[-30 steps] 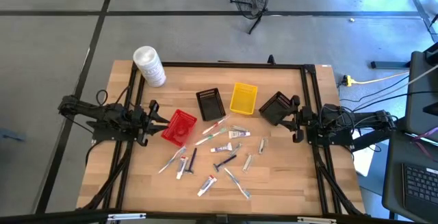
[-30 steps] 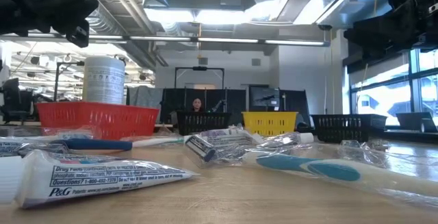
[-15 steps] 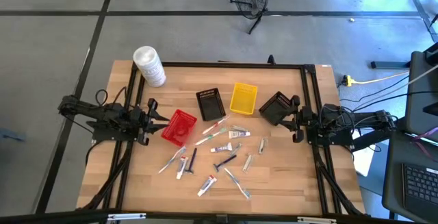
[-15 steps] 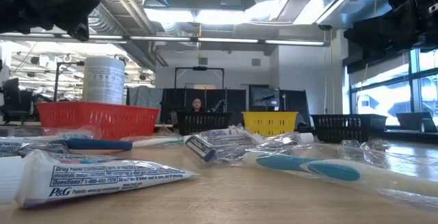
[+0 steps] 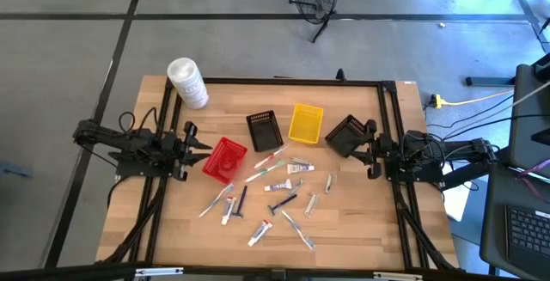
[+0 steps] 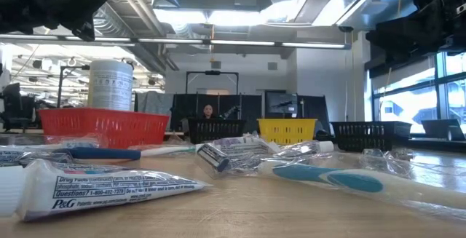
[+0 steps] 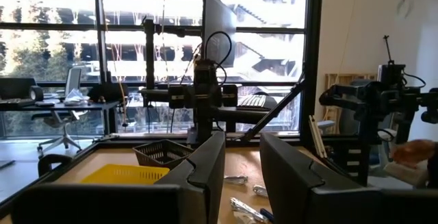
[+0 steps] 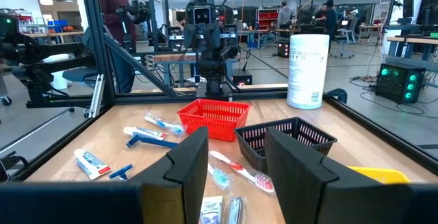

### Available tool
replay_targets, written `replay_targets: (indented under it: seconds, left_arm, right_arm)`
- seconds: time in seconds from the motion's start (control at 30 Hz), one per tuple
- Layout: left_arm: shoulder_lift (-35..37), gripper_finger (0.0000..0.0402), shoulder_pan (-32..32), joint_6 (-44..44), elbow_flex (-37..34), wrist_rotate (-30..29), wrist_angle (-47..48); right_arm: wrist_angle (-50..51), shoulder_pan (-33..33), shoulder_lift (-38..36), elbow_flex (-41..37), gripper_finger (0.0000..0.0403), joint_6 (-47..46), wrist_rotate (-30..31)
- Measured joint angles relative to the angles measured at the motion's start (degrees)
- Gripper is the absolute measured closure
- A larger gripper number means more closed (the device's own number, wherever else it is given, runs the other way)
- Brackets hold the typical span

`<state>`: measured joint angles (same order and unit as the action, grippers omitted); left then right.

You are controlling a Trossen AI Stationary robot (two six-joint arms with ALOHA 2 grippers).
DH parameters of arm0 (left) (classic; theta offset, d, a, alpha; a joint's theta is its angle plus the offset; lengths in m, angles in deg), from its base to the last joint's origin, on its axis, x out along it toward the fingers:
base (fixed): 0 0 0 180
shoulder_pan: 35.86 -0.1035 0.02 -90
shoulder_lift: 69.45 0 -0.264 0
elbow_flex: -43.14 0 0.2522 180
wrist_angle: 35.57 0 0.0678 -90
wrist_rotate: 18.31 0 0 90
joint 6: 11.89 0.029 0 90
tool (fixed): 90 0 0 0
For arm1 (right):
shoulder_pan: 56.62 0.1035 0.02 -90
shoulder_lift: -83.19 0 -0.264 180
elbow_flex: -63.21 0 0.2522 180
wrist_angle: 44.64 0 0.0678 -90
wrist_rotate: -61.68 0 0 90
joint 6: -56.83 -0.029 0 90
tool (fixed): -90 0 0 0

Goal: Pick & Place Travel size toiletries
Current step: Put the blue toothbrush into the red bin

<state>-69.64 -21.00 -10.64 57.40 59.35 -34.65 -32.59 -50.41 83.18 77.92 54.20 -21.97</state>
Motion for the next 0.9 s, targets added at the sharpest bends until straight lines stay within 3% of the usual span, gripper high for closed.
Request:
replay_targets:
  seconds: [0.13, 0.4, 0.6, 0.8, 0.9]
  left_arm:
    - [-0.01, 0.0313, 0.0, 0.0, 0.0, -0.02, -0.02]
    - [0.0, 0.0313, 0.0, 0.02, 0.01, -0.95, -0.28]
    - [0.0, 0.0313, 0.0, 0.03, 0.0, -10.42, -0.29]
    - [-0.01, 0.0309, 0.0, 0.08, 0.01, -14.29, -0.65]
    - [-0.01, 0.0307, 0.0, 0.15, 0.0, -19.75, -1.9]
  right_arm:
    - [0.04, 0.01, 0.0, 0.0, 0.0254, -4.33, -2.71]
    - [0.14, 0.01, 0.0, 0.0, 0.0254, -4.24, -2.76]
    - [0.02, 0.01, 0.0, 0.0, 0.0254, -4.16, -2.72]
    - [0.0, 0.01, 0.0, 0.0, 0.0254, -3.99, -1.81]
    - [-1.0, 0.01, 0.02, 0.0, 0.0254, -2.23, 2.02]
